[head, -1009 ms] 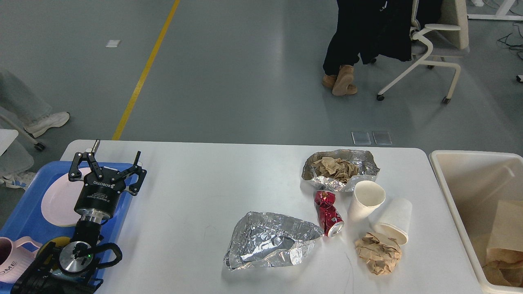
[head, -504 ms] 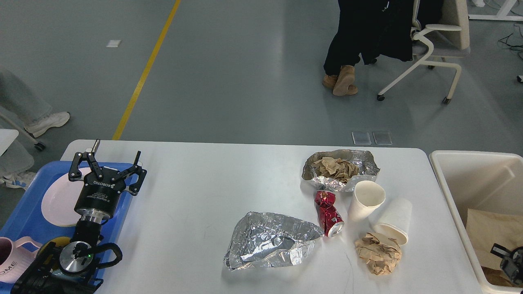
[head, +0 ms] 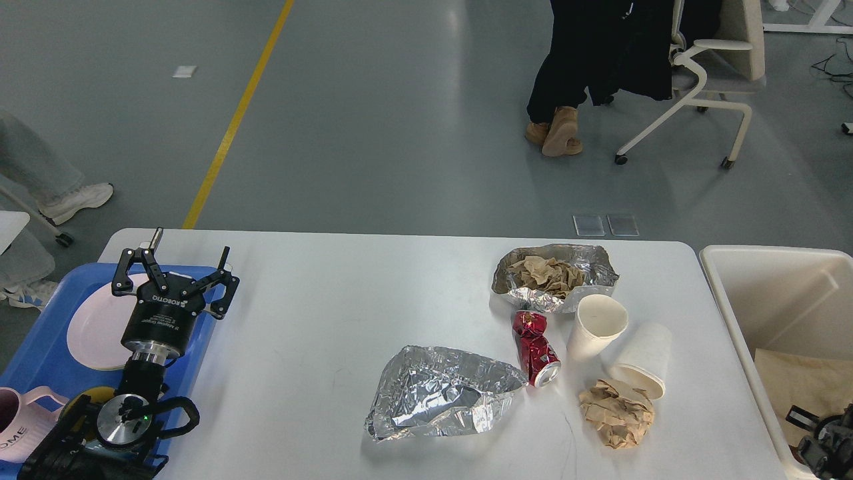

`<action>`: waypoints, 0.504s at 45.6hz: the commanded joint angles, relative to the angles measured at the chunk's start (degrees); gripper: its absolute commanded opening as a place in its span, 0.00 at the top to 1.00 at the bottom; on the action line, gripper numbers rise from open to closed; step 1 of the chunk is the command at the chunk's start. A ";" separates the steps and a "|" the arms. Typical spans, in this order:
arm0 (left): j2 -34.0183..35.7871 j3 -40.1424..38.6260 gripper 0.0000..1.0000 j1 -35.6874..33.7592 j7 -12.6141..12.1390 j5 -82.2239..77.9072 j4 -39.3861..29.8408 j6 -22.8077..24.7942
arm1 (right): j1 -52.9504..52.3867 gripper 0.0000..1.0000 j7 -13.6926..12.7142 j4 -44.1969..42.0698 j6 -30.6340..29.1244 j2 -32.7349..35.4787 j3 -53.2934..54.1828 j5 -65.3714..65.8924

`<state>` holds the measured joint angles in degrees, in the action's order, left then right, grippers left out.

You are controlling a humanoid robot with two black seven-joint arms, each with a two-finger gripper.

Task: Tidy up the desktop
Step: 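Raise the right gripper out of the bin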

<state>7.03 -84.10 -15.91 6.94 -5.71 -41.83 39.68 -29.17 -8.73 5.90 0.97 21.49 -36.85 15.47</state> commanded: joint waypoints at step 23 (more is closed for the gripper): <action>0.00 -0.01 0.04 0.00 0.00 0.00 0.00 0.05 | -4.22 0.00 -0.50 4.37 4.22 4.95 0.02 0.35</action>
<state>7.03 -84.10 -15.91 6.94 -5.70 -41.83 39.68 -29.58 -8.70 7.18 5.62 23.04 -36.89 15.46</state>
